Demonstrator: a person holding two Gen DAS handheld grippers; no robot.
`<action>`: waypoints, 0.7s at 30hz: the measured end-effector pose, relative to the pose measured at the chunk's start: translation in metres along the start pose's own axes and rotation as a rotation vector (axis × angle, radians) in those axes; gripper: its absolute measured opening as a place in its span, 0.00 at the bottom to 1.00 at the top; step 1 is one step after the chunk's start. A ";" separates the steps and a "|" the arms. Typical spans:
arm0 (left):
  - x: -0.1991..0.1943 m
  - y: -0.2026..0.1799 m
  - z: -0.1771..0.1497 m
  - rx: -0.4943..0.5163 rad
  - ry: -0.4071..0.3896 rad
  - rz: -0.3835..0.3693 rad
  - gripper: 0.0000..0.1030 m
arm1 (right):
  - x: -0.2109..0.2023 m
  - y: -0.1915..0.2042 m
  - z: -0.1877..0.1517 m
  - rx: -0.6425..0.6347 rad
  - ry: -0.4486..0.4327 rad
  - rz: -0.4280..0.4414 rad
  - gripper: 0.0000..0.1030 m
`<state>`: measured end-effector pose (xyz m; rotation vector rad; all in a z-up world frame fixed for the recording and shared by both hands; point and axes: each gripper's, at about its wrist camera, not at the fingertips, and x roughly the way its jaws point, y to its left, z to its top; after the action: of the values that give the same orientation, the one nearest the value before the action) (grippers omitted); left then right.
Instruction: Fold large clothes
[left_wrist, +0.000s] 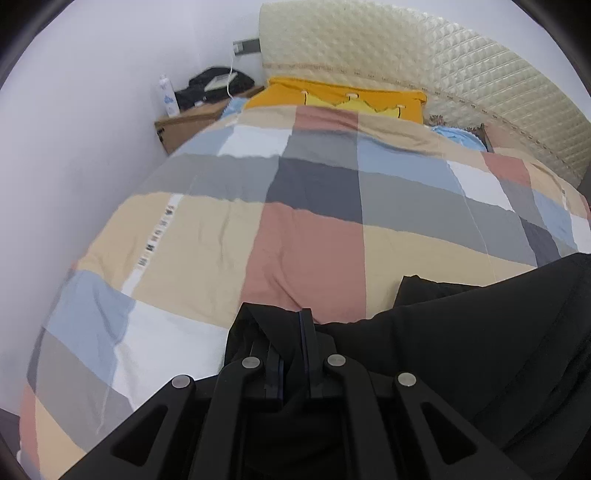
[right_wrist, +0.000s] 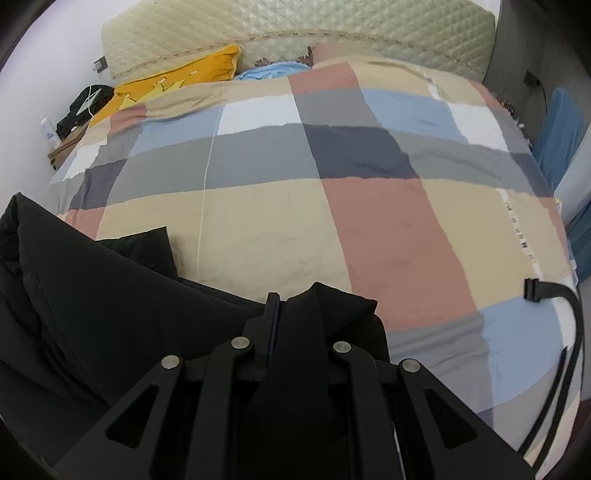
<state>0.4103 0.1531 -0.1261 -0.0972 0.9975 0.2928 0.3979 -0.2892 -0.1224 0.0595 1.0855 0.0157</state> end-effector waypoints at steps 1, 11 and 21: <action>0.001 0.001 0.002 -0.002 0.015 -0.010 0.07 | 0.002 -0.001 0.000 0.006 0.003 0.004 0.11; -0.030 0.051 -0.001 -0.243 0.121 -0.270 0.32 | -0.038 -0.034 -0.010 0.251 -0.007 0.171 0.50; -0.155 0.105 -0.008 -0.197 -0.149 -0.267 0.71 | -0.161 -0.046 -0.028 0.143 -0.218 0.077 0.71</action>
<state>0.2951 0.2214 0.0054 -0.3793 0.7950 0.1498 0.2967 -0.3411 0.0044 0.2268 0.8644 0.0009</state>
